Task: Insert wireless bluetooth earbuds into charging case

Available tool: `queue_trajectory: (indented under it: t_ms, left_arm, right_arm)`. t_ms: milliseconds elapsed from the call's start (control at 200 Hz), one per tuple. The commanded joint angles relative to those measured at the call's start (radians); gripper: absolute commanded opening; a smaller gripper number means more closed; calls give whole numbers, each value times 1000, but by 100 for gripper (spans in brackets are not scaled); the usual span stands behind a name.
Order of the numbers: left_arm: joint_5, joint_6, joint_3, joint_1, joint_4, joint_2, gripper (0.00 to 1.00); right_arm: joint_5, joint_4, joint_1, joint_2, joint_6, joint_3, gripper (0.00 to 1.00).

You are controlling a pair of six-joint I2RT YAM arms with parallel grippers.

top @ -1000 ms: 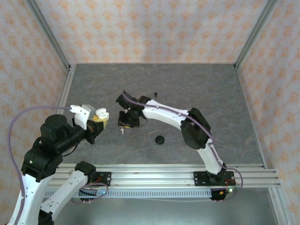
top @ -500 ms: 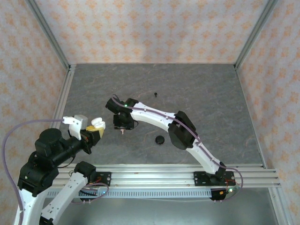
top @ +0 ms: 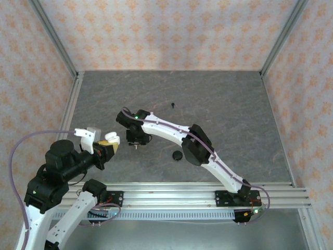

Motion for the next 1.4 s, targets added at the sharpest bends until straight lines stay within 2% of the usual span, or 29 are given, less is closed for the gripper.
queue_trajectory:
  t_ms: [0, 175, 510, 696, 826, 1006, 1161, 1396]
  left_arm:
    - [13, -14, -11, 6, 48, 15, 0]
    - [9, -12, -12, 8, 52, 31, 0]
    - [10, -4, -16, 8, 62, 67, 0]
    - [8, -3, -14, 7, 62, 78, 0]
    - [9, 1, -10, 7, 61, 87, 0]
    - [13, 8, 1, 7, 54, 102, 0]
    - [16, 9, 2, 8, 54, 106, 0]
    - [17, 8, -4, 6, 60, 105, 0]
  right_arm:
    - [8, -41, -12, 24, -23, 34, 31]
    - [-2, -58, -14, 44, -37, 56, 28]
    - [-28, -87, -23, 71, -61, 92, 27]
    - [-20, -117, -26, 62, -55, 100, 37]
    - [-33, -118, -26, 62, -36, 95, 38]
    - [-65, -107, -26, 66, -13, 79, 35]
    - [-86, -97, -26, 70, -4, 68, 26]
    - [-104, -91, -29, 67, -14, 76, 18]
